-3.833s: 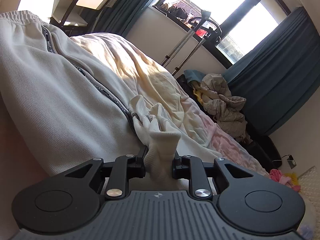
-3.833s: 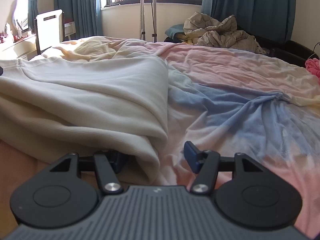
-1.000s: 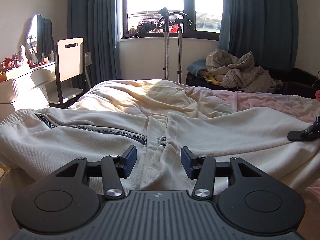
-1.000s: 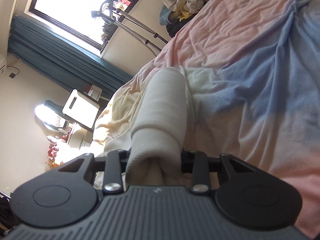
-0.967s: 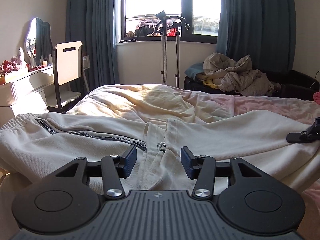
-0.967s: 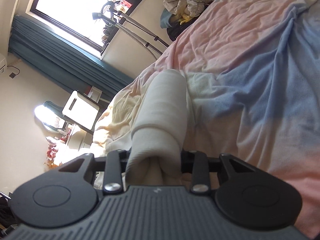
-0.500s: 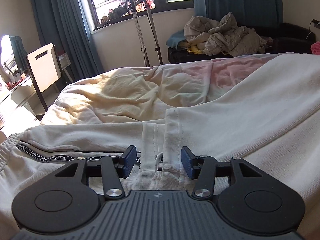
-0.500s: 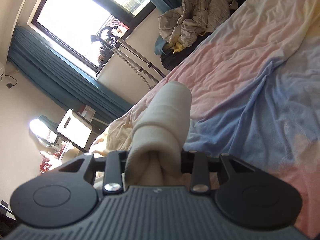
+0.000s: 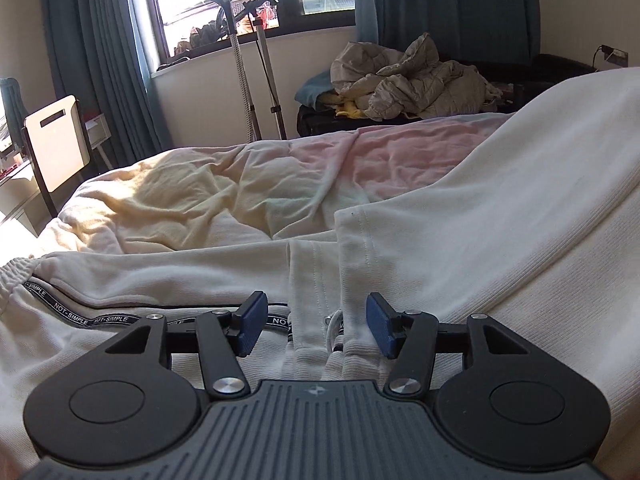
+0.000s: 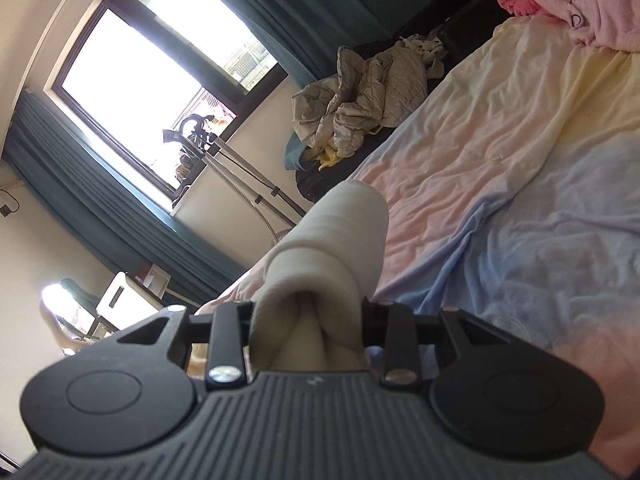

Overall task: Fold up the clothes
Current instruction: 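Lift the folded edge with the right gripper and fold it over the waistband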

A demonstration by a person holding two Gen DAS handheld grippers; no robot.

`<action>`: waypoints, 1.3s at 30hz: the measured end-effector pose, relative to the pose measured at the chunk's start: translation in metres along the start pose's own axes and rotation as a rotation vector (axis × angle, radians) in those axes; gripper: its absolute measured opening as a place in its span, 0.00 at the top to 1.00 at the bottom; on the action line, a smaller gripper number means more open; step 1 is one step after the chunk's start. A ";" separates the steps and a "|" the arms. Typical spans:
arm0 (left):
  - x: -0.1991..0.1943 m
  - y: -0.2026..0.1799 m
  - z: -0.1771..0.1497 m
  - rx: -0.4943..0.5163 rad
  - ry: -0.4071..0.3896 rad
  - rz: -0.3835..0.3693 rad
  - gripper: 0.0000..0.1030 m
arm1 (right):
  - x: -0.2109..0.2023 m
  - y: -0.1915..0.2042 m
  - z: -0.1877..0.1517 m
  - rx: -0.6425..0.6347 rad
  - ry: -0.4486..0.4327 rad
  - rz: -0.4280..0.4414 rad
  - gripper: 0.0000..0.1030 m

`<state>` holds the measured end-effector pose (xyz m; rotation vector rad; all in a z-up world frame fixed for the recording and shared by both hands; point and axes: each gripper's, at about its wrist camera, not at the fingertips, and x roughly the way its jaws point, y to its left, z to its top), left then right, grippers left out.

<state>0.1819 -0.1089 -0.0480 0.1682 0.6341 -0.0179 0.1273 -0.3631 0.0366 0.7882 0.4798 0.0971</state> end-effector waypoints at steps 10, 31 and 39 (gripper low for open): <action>0.004 -0.026 0.002 -0.012 0.011 -0.094 0.41 | -0.011 -0.004 0.008 -0.066 -0.078 -0.062 0.65; -0.160 0.219 -0.021 -0.350 -0.277 -0.004 0.27 | 0.058 0.202 -0.104 -0.546 -0.245 -0.143 0.64; -0.222 0.309 -0.056 -0.644 -0.540 0.055 0.27 | 0.134 0.291 -0.259 -0.789 -0.104 -0.016 0.65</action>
